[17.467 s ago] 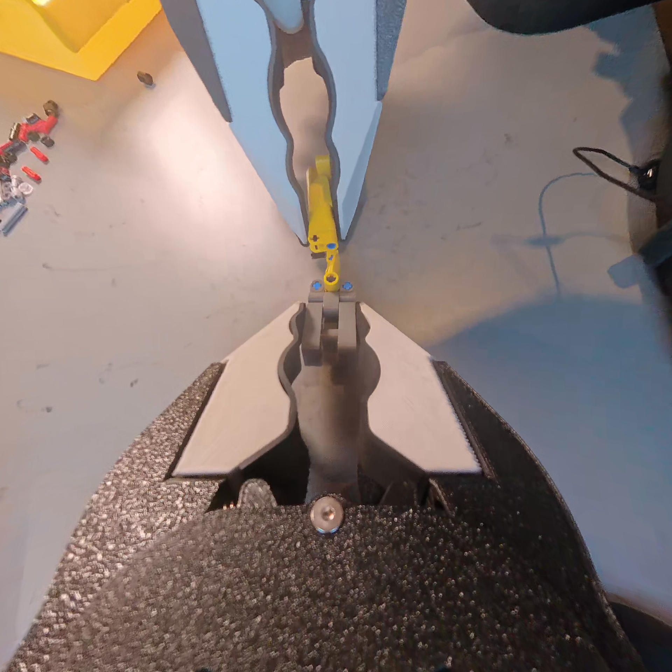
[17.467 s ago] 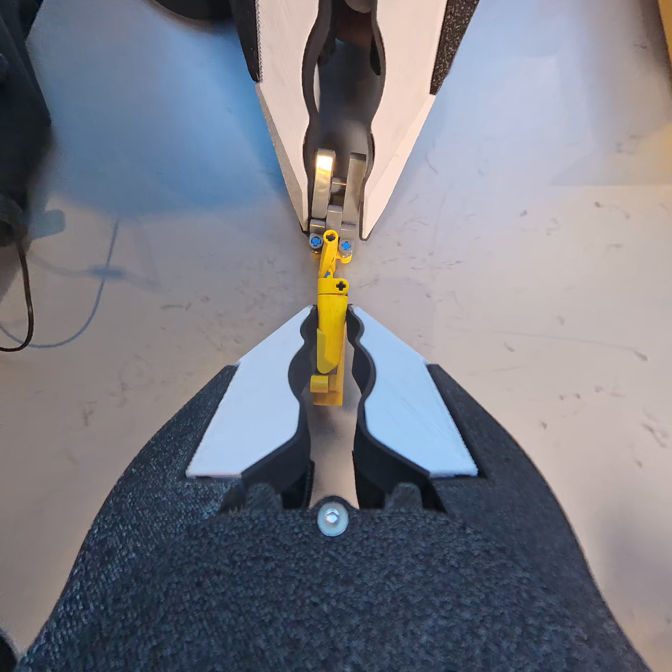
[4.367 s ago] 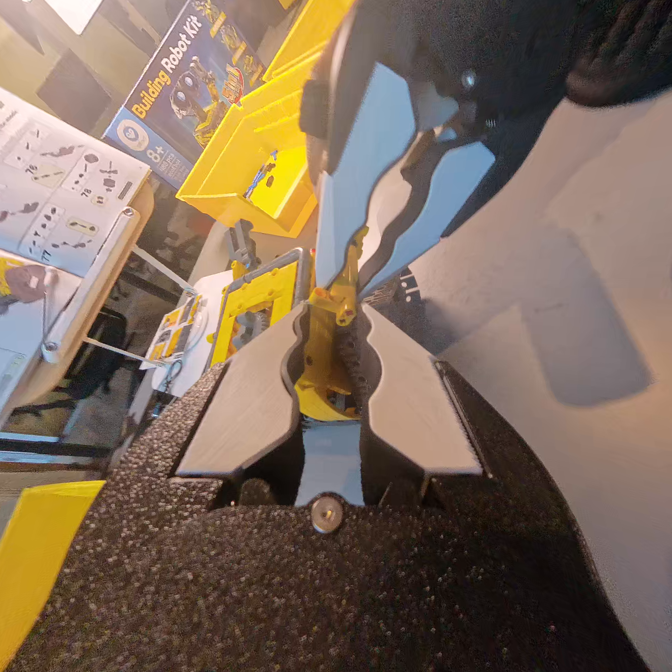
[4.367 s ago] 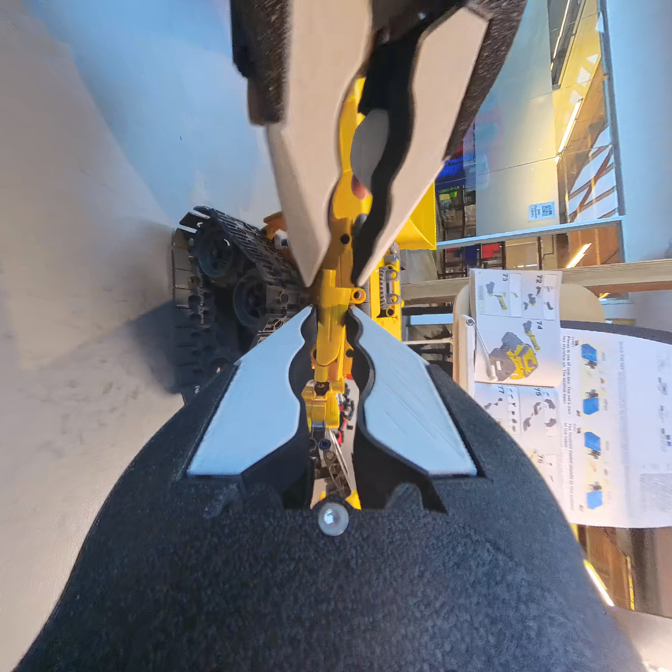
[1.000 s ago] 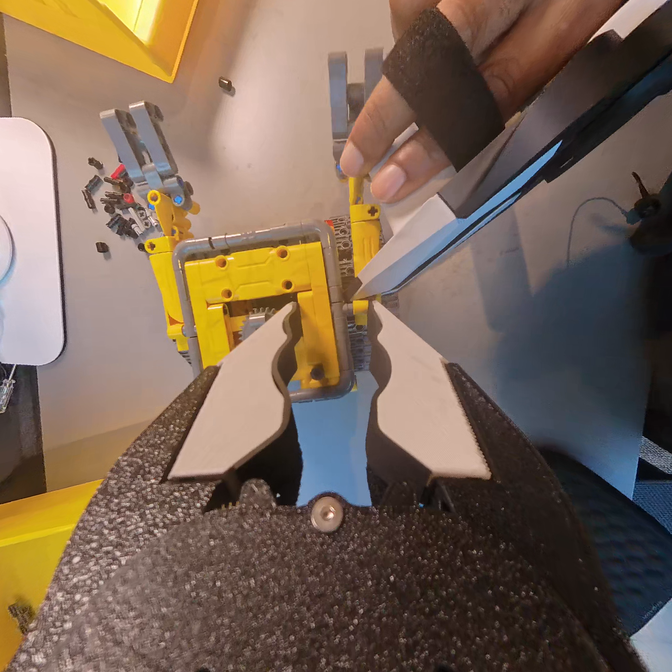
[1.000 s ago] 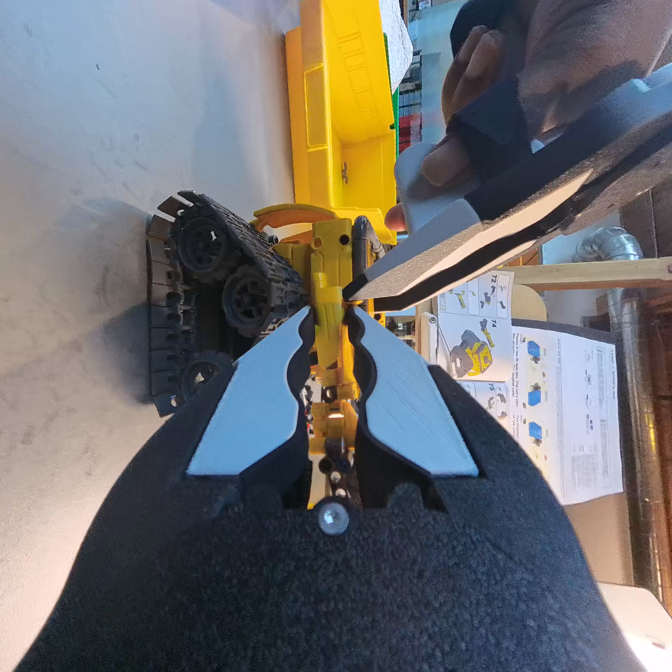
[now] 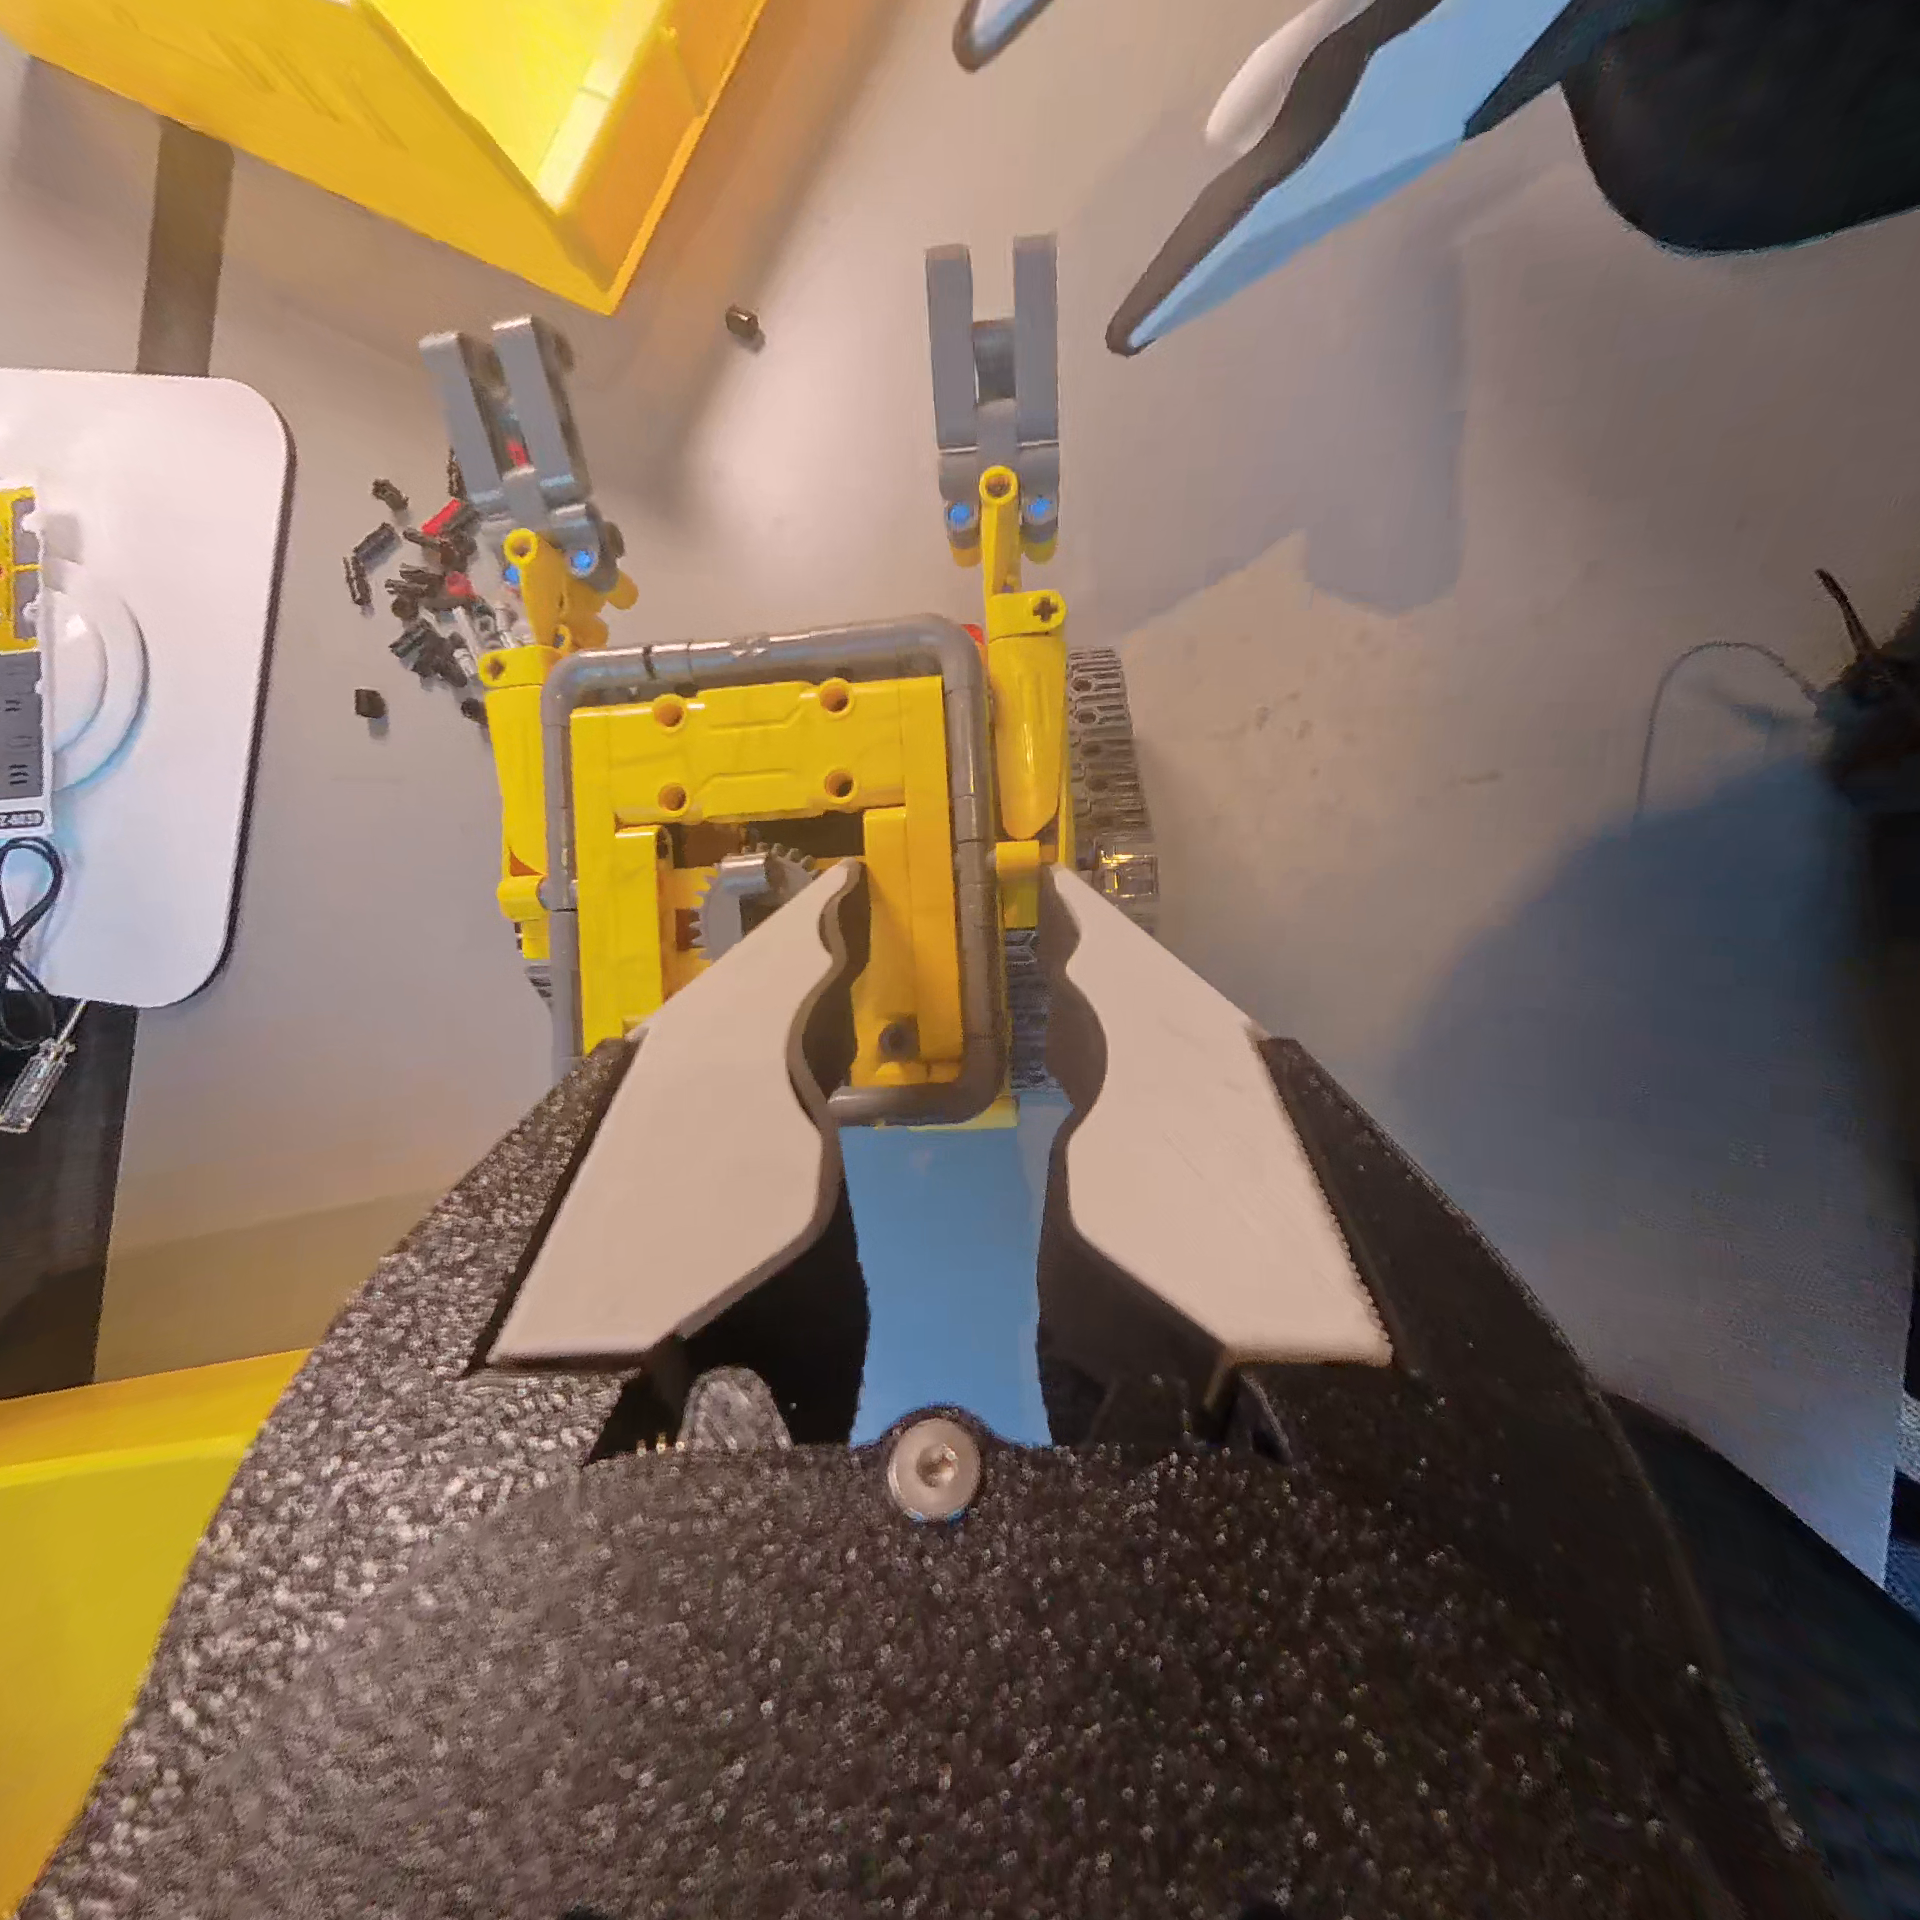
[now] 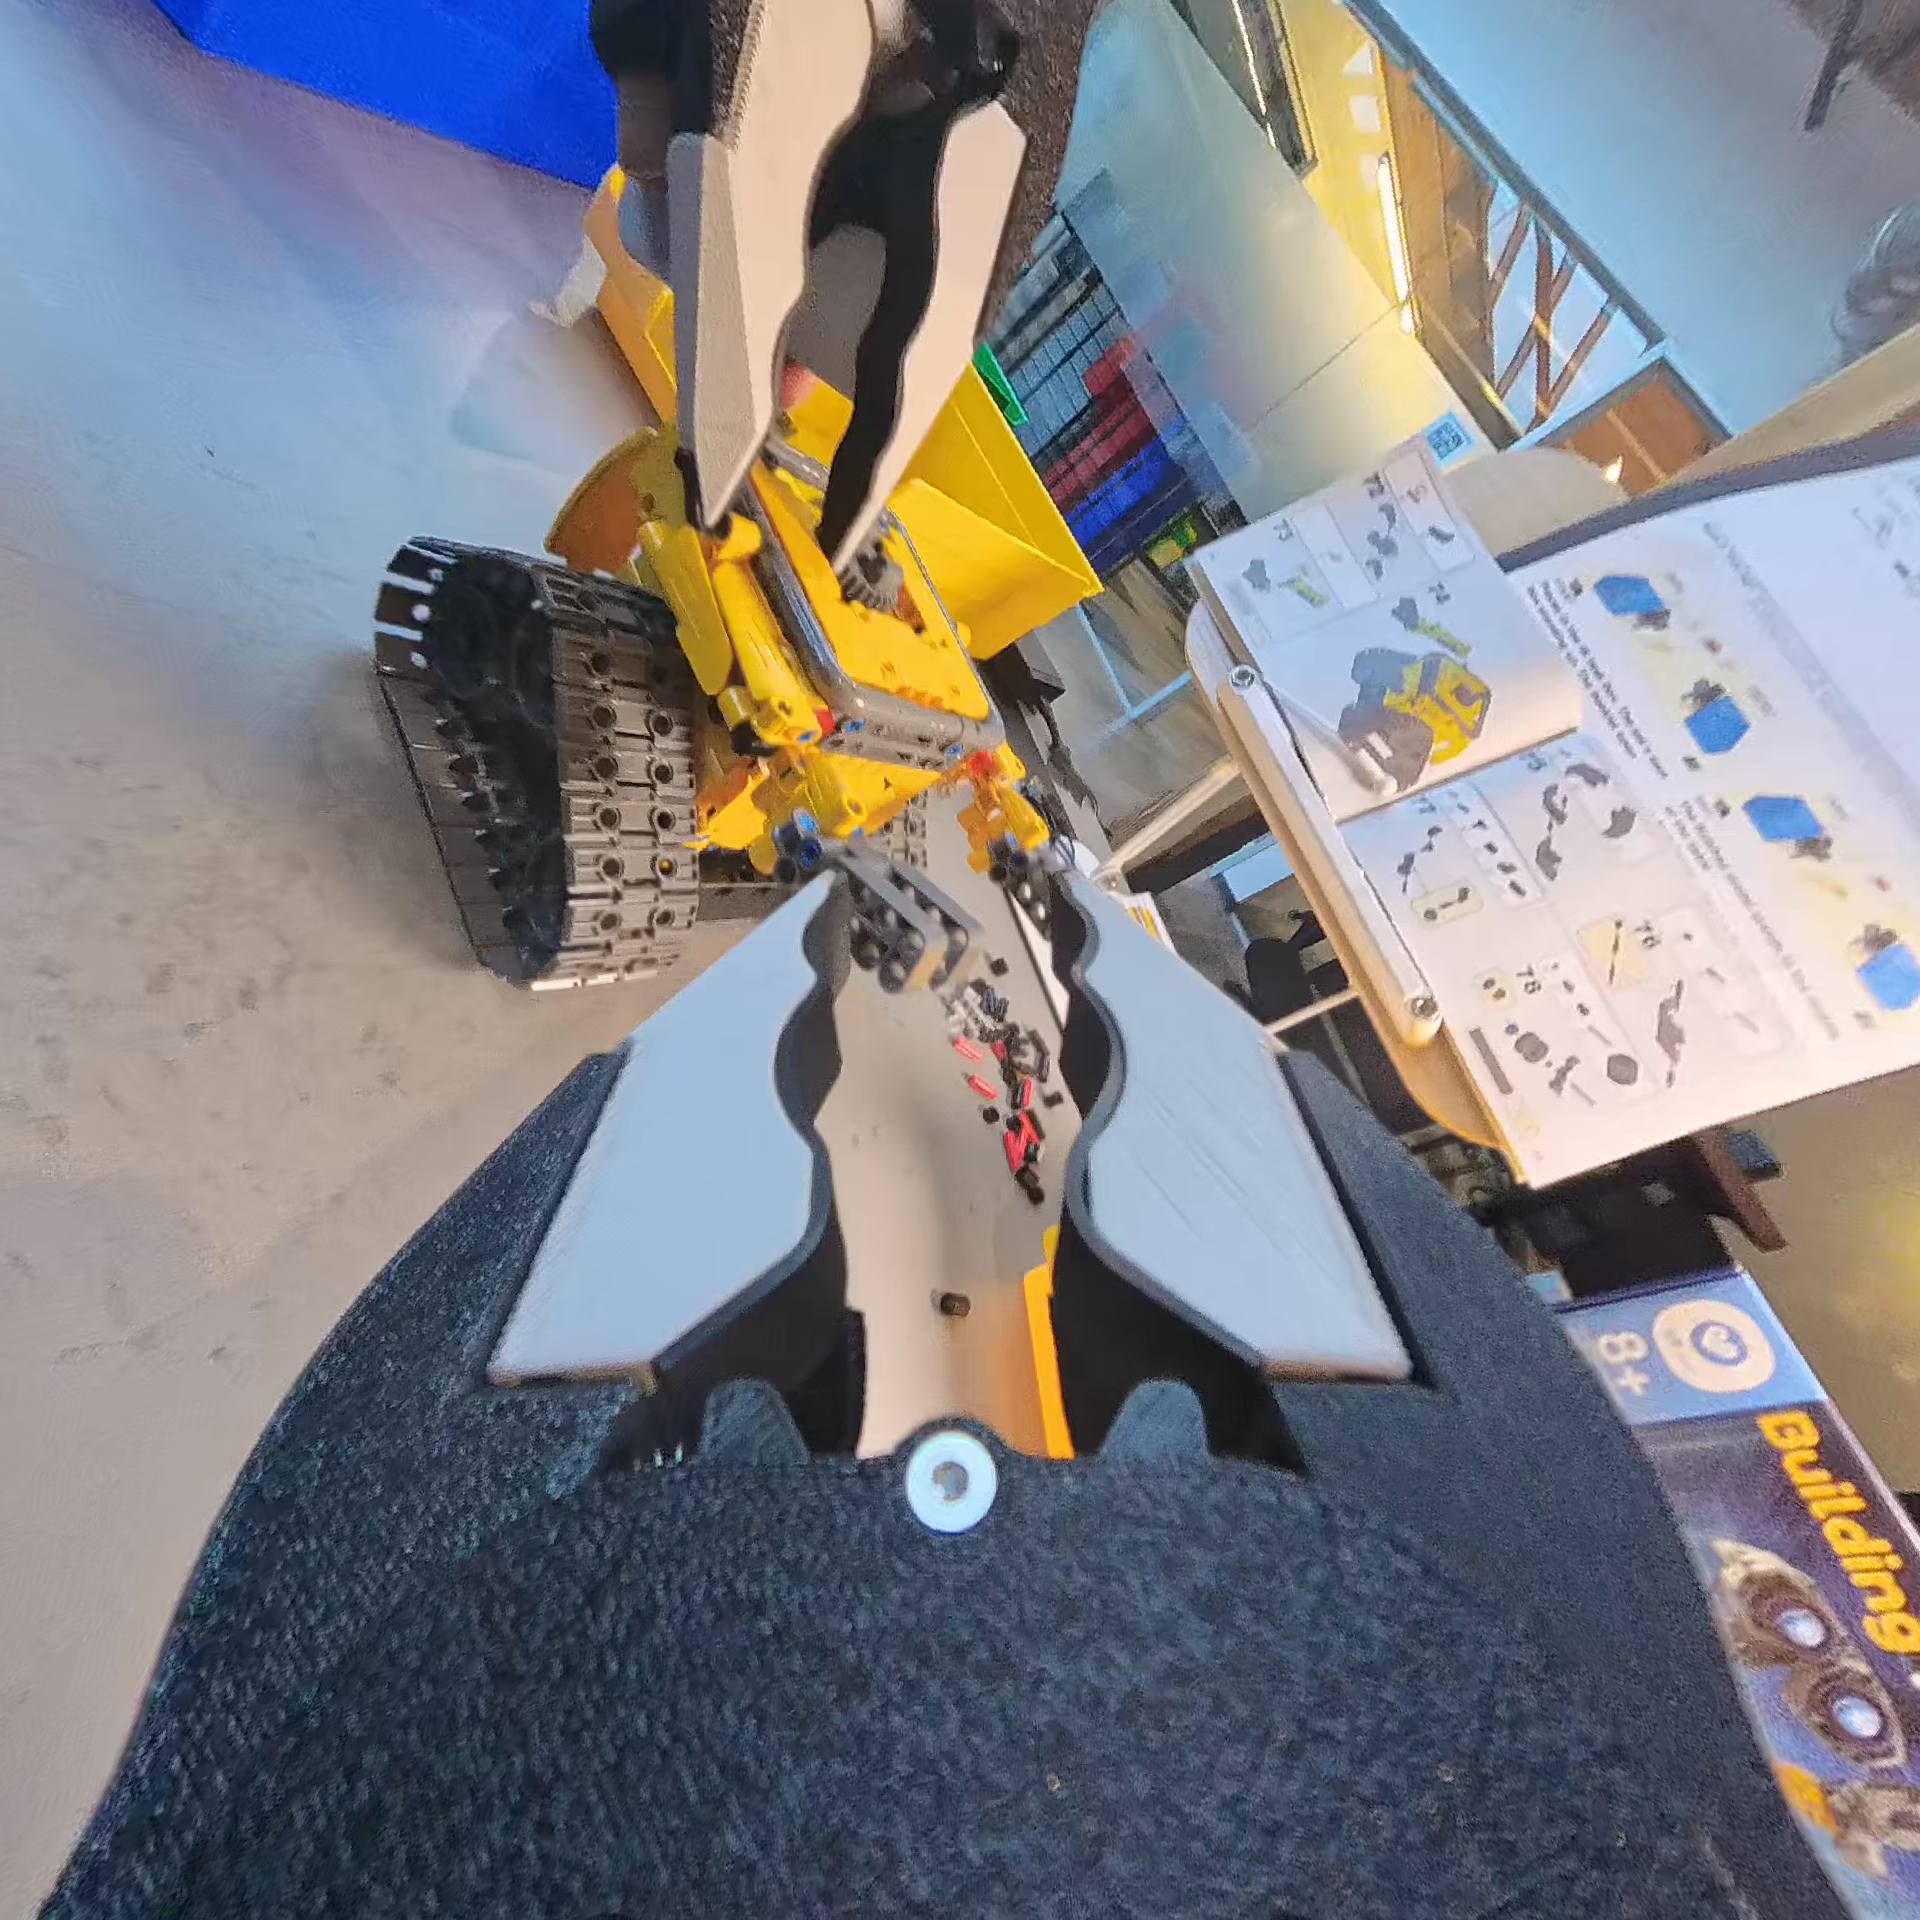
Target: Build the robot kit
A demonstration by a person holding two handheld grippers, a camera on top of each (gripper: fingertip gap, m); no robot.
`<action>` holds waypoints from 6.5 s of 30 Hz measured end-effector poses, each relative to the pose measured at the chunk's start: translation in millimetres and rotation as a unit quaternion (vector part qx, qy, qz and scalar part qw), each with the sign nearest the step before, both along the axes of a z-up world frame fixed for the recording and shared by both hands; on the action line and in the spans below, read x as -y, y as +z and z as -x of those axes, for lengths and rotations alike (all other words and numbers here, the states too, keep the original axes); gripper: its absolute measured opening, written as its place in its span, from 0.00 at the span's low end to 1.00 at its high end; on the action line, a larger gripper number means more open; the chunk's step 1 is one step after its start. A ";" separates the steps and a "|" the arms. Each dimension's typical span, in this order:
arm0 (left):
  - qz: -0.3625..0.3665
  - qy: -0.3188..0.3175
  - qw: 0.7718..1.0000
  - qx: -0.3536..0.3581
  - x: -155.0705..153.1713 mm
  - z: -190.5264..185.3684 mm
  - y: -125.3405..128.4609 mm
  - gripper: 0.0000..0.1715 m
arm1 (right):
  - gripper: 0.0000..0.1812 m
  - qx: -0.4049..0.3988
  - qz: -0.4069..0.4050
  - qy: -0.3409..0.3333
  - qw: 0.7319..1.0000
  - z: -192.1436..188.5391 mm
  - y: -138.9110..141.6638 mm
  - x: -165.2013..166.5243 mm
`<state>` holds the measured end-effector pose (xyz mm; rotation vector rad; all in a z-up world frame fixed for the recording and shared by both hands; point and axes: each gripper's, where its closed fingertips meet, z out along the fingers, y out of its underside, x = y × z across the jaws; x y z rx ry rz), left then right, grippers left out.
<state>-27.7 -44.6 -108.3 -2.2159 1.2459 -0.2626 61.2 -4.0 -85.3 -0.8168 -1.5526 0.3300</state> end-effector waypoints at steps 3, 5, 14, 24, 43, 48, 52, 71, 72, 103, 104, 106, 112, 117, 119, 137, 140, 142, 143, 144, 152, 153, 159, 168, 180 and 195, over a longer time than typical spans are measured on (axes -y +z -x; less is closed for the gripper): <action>0.007 -0.011 1.000 -0.014 -0.1 0.2 -0.4 0.18 | 0.26 0.004 0.029 0.005 1.000 -5.0 -5.4 -4.4; 0.006 -0.014 1.000 -0.020 -0.1 -0.9 -0.4 0.18 | 0.26 0.007 0.049 0.013 0.999 -6.6 -11.7 -6.6; -0.005 0.003 1.000 0.025 -0.8 -4.1 -0.1 0.18 | 0.19 0.066 -0.125 -0.025 0.990 2.6 -25.8 -22.1; -0.026 0.024 0.997 0.066 0.0 -5.1 0.2 0.18 | 0.07 -0.009 0.065 -0.120 0.991 5.5 -39.4 -32.7; -0.047 0.029 0.992 0.113 0.0 -5.9 1.1 0.18 | 0.14 0.061 -0.164 -0.098 0.980 28.4 -31.1 -32.8; -0.058 0.037 0.989 0.133 -1.2 -6.5 1.4 0.18 | 0.14 0.036 -0.109 -0.122 0.986 25.1 -23.6 -34.6; -0.065 0.039 0.989 0.131 -1.5 -6.8 1.2 0.18 | 0.14 0.030 -0.095 -0.131 0.986 24.0 -13.4 -35.7; -0.050 0.034 0.991 0.116 -2.1 -7.4 1.5 0.18 | 0.09 0.090 -0.263 -0.090 0.957 19.8 -24.0 -32.3; -0.050 0.034 0.991 0.115 -2.1 -7.5 1.5 0.18 | 0.09 0.091 -0.263 -0.090 0.956 19.9 -23.8 -32.5; -0.180 0.172 0.923 0.293 -15.4 35.4 -20.5 0.58 | 0.36 -0.123 0.201 0.008 0.972 -17.6 10.4 -28.4; -0.183 0.170 0.924 0.289 -14.8 34.6 -20.8 0.58 | 0.36 -0.122 0.203 0.012 0.971 -16.7 9.1 -27.1; -0.186 0.170 0.922 0.293 -14.2 34.6 -20.8 0.58 | 0.35 -0.119 0.217 0.019 0.969 -15.6 5.6 -26.1; -0.182 0.144 0.921 0.312 -11.0 30.0 -19.6 0.57 | 0.34 -0.128 0.271 0.029 0.954 -18.2 0.3 -34.8; -0.182 0.123 0.922 0.319 -17.6 17.2 -17.3 0.57 | 0.34 -0.158 0.298 0.049 0.940 -23.5 9.9 -39.5; -0.183 0.119 0.921 0.322 -23.4 12.0 -15.9 0.57 | 0.34 -0.177 0.310 0.063 0.932 -26.7 19.3 -38.1; -0.204 0.163 0.914 0.310 -29.7 5.3 -20.8 0.58 | 0.22 -0.103 0.245 0.138 0.954 -13.4 10.8 18.9; -0.197 0.166 0.917 0.303 -24.6 4.6 -21.8 0.58 | 0.20 -0.014 0.246 0.172 0.954 -4.8 -21.2 45.2; -0.189 0.137 0.929 0.287 -14.6 2.1 -24.7 0.61 | 0.19 0.035 0.236 0.177 0.955 -1.6 -43.2 53.3; -0.182 0.125 0.933 0.284 -8.7 1.3 -25.5 0.62 | 0.17 0.051 0.233 0.173 0.956 -0.2 -51.5 54.1; -0.173 0.114 0.936 0.285 -2.4 0.8 -25.5 0.62 | 0.16 0.063 0.229 0.162 0.958 1.2 -58.0 51.6; -0.072 -0.003 0.946 0.315 53.6 -22.6 -20.1 0.48 | 0.14 0.086 0.227 0.084 0.966 -7.6 -74.6 11.2; -0.061 -0.022 0.945 0.320 61.1 -30.1 -20.1 0.45 | 0.14 0.090 0.217 0.068 0.970 -10.5 -75.3 2.1; -0.016 -0.148 0.933 0.328 104.1 -88.4 -20.0 0.43 | 0.12 0.036 0.294 -0.104 0.949 -30.5 -67.4 -76.2; -0.113 0.004 0.943 0.314 54.0 -10.1 -5.5 0.39 | 0.43 0.049 0.424 0.029 0.904 -40.0 -0.6 3.3; -0.051 -0.058 0.964 0.256 69.6 -48.3 -40.9 0.40 | 0.36 0.157 0.288 0.040 0.944 -10.7 -28.2 12.2; -0.108 -0.004 0.946 0.305 52.6 -8.3 -12.5 0.35 | 0.60 0.190 0.295 0.066 0.934 -36.1 7.8 -33.4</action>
